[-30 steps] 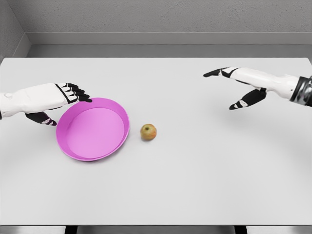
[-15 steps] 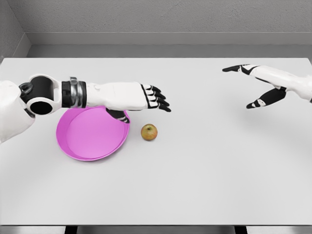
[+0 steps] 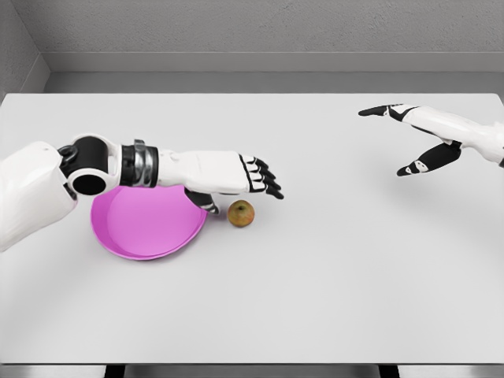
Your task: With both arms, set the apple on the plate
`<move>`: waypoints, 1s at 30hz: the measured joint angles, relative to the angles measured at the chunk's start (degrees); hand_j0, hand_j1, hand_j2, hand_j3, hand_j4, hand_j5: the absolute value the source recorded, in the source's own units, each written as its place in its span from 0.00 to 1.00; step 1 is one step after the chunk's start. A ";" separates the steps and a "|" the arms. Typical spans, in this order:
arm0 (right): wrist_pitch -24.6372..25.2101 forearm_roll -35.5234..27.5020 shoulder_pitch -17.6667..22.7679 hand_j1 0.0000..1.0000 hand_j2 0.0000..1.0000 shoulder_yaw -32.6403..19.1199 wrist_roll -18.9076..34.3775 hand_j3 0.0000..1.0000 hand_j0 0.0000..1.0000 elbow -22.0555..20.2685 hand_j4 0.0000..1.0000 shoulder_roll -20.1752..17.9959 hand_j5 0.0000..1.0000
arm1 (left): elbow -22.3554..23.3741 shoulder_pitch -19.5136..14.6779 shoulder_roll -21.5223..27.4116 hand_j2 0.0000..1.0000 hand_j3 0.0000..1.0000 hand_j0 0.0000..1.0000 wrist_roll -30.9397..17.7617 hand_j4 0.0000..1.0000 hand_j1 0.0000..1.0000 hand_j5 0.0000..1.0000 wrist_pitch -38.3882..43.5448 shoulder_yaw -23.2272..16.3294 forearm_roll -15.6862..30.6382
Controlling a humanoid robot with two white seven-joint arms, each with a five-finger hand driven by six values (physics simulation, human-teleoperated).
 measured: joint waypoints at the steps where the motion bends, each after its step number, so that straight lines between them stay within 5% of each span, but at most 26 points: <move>1: 0.00 0.00 0.00 1.00 1.00 0.00 0.00 1.00 1.00 0.00 1.00 -0.02 1.00 | 0.02 0.00 -0.02 0.93 0.93 0.93 -0.02 0.93 0.93 0.93 0.00 -0.27 -0.01; 30: -0.01 -0.08 1.41 1.00 1.00 -6.92 0.00 1.00 1.00 -0.01 1.00 -0.12 1.00 | 2.10 0.18 -0.56 0.93 0.93 0.93 -0.15 0.93 0.93 0.93 0.00 -2.67 -2.33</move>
